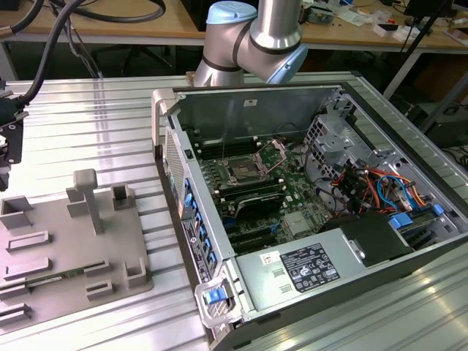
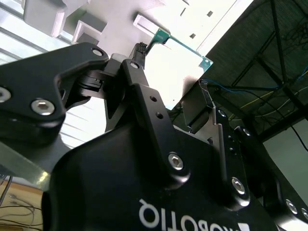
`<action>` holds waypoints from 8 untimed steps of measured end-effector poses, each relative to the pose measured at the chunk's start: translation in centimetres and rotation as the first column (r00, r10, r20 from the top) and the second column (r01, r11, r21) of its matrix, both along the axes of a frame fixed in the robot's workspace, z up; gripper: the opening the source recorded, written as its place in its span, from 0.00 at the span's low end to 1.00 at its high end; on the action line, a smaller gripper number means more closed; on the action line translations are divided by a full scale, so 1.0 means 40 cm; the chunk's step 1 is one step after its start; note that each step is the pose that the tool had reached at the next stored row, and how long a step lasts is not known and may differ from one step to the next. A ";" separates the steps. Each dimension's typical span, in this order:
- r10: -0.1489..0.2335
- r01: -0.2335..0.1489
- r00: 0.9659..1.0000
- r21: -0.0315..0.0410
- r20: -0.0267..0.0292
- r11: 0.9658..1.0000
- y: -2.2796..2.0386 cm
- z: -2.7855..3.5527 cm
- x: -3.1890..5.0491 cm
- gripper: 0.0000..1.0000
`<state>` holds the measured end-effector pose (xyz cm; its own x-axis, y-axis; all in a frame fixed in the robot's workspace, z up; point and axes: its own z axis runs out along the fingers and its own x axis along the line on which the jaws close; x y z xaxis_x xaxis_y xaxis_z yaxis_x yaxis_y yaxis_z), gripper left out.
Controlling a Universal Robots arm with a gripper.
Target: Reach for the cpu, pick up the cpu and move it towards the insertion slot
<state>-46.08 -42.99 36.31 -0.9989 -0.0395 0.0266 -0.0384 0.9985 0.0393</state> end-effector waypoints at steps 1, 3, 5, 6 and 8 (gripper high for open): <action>0.000 0.000 1.000 0.000 0.000 1.000 0.000 0.000 0.000 0.55; 0.000 0.000 1.000 0.000 0.000 1.000 0.000 0.000 0.000 0.55; 0.000 0.000 1.000 0.000 0.000 1.000 0.000 0.001 0.000 0.55; 0.000 0.000 1.000 0.000 0.000 1.000 0.000 0.001 0.000 0.55; 0.000 0.000 1.000 0.000 -0.001 1.000 0.000 0.001 0.006 0.55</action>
<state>-45.86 -42.99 36.34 -0.9988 -0.0396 0.0272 -0.0385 0.9985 0.0392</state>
